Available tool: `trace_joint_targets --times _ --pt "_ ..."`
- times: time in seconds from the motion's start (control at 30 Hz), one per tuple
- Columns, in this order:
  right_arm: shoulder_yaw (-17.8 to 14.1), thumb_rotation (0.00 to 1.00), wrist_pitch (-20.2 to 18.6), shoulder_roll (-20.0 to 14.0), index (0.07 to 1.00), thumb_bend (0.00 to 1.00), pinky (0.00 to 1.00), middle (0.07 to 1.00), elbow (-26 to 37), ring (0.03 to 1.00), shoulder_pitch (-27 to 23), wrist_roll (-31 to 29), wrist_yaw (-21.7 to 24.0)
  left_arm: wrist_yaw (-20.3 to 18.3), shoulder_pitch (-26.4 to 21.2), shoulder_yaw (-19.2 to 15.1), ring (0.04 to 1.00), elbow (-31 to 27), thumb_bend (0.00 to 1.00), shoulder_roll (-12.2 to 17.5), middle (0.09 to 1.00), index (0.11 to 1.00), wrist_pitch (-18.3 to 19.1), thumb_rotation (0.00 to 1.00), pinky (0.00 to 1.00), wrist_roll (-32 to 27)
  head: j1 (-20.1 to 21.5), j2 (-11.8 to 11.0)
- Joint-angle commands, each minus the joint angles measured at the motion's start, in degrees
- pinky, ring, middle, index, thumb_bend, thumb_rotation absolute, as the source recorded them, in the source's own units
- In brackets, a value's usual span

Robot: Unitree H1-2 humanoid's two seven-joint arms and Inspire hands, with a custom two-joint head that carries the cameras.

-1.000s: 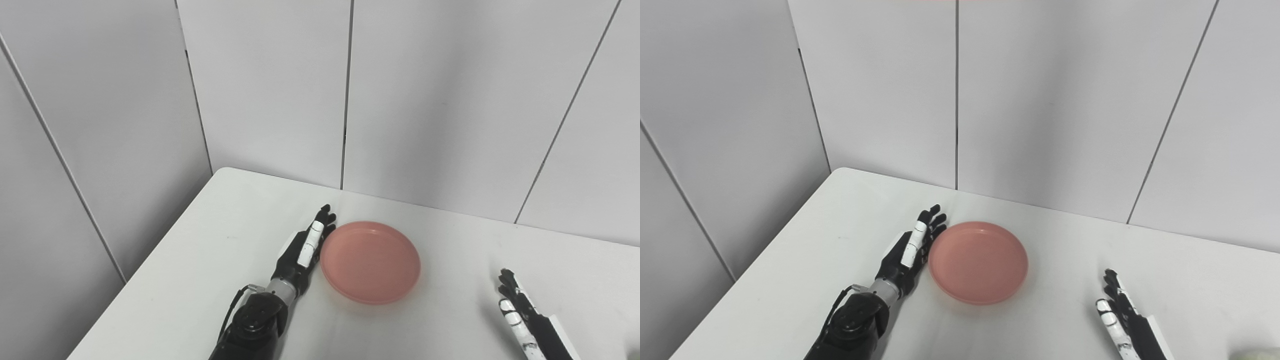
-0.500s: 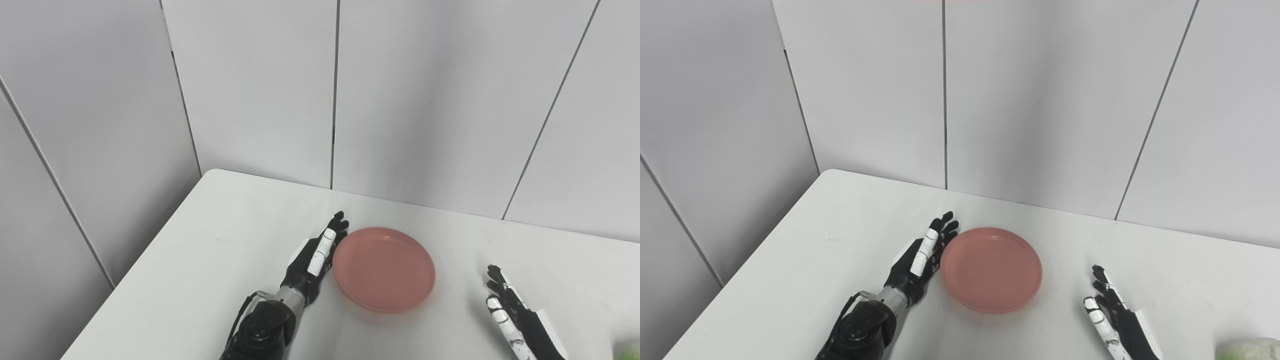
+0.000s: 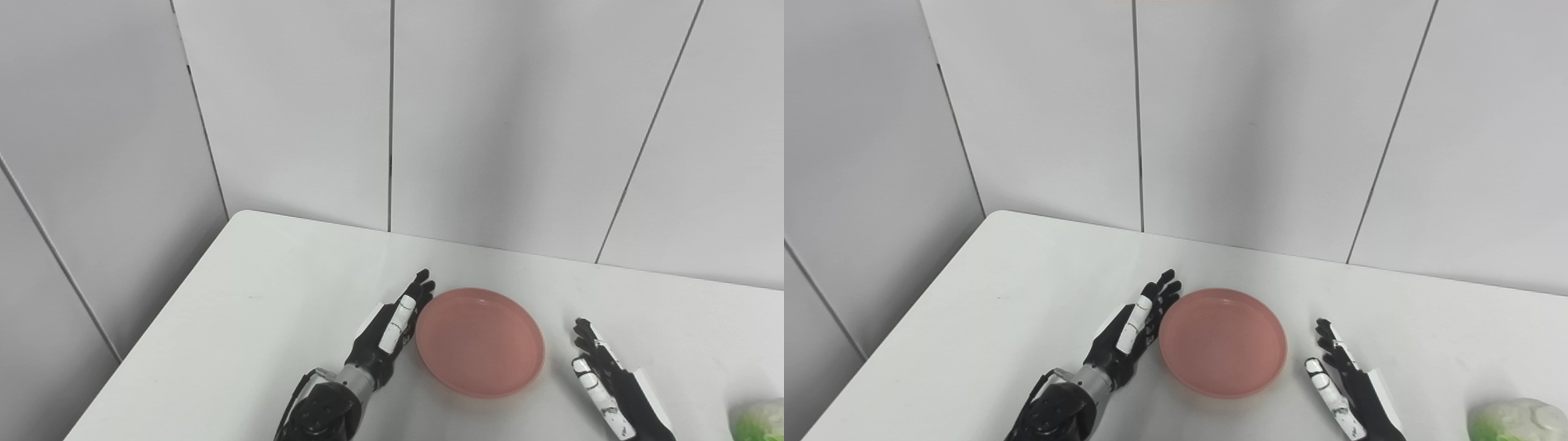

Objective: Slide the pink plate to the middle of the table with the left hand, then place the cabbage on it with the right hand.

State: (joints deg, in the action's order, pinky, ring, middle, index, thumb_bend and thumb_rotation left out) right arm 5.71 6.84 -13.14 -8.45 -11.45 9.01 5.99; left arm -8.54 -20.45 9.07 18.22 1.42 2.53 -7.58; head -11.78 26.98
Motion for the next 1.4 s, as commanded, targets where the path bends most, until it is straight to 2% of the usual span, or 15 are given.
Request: trace_joint_targets --times 0.0,0.3,0.53,0.63,0.67,0.77,0.87,1.0,1.13,1.2,1.37 --pt "1.02 1.0 -0.9 0.26 0.957 0.52 0.9 0.951 -0.35 0.927 -0.02 0.23 1.36 -3.66 1.85 2.75 1.0 2.2 0.85 -1.47 1.0 1.0 2.8 1.0 1.0 0.8 0.18 0.03" --pt "1.12 1.0 -1.31 0.66 0.955 0.5 0.89 0.952 -0.31 0.925 0.13 0.48 0.78 -3.34 1.83 1.89 1.0 4.52 0.84 -1.82 1.0 1.0 0.76 1.0 1.0 0.41 2.13 -0.18" --pt "1.62 1.0 -2.01 0.77 0.951 0.47 0.88 0.941 -0.49 0.917 0.02 2.25 0.16 -3.4 1.78 1.2 1.0 5.7 0.83 -1.21 1.0 1.0 -0.13 1.0 1.0 0.39 6.08 -0.52" --pt "1.3 1.0 -1.88 0.94 0.948 0.49 0.88 0.937 -1.08 0.911 -0.25 2.0 -0.03 -2.58 1.88 0.18 0.996 5.87 0.82 -1.47 1.0 1.0 -0.98 1.0 0.99 0.26 6.59 -0.39" --pt "1.13 1.0 -1.7 1.01 0.948 0.53 0.88 0.937 -1.34 0.91 -0.35 1.8 -0.07 -2.49 1.84 -0.01 0.992 6.02 0.83 -1.49 1.0 1.0 -1.25 1.0 0.98 0.36 6.59 -0.39" --pt "0.52 1.0 -1.38 1.11 0.955 0.58 0.89 0.945 -0.9 0.921 -0.72 -0.07 0.61 -2.62 1.45 -0.36 0.986 6.75 0.85 -1.43 0.996 0.999 -2.1 1.0 0.97 0.5 6.71 -0.66" --pt "0.61 1.0 -0.42 0.76 0.946 0.55 0.87 0.942 -0.15 0.916 -0.99 0.02 0.47 -2.92 1.1 -0.6 0.983 7.62 0.85 -1.45 0.995 1.0 -3.0 1.0 0.97 0.42 7.01 -1.05" --pt "0.84 1.0 1.05 -0.85 0.941 0.59 0.86 0.936 3.15 0.91 -2.14 2.74 0.01 -2.58 0.91 -0.65 0.966 8.27 0.84 -1.08 0.989 0.995 -3.96 1.0 0.95 1.26 8.06 -1.64" --pt "0.25 1.0 -1.74 -2.32 0.911 0.67 0.82 0.907 8.49 0.885 -3.93 7.29 -0.66 -2.26 0.96 -0.71 0.965 8.1 0.85 -0.78 0.987 0.994 -4.09 1.0 0.95 1.72 9.15 -1.97" --pt "-0.95 1.0 -1.63 -2.77 0.886 0.72 0.8 0.887 10.18 0.87 -5.67 7.93 -1.27 -1.54 0.96 -0.8 0.966 8.17 0.87 -0.66 0.984 0.986 -3.94 1.0 0.95 2.3 10.0 -2.24" --pt "-2.94 1.0 0.5 -4.76 0.857 0.72 0.73 0.854 12.82 0.822 -9.07 8.23 -1.05 -1.78 0.42 -1.21 0.976 10.38 0.89 -0.24 0.991 0.992 -5.33 1.0 0.97 2.5 11.8 -3.42"
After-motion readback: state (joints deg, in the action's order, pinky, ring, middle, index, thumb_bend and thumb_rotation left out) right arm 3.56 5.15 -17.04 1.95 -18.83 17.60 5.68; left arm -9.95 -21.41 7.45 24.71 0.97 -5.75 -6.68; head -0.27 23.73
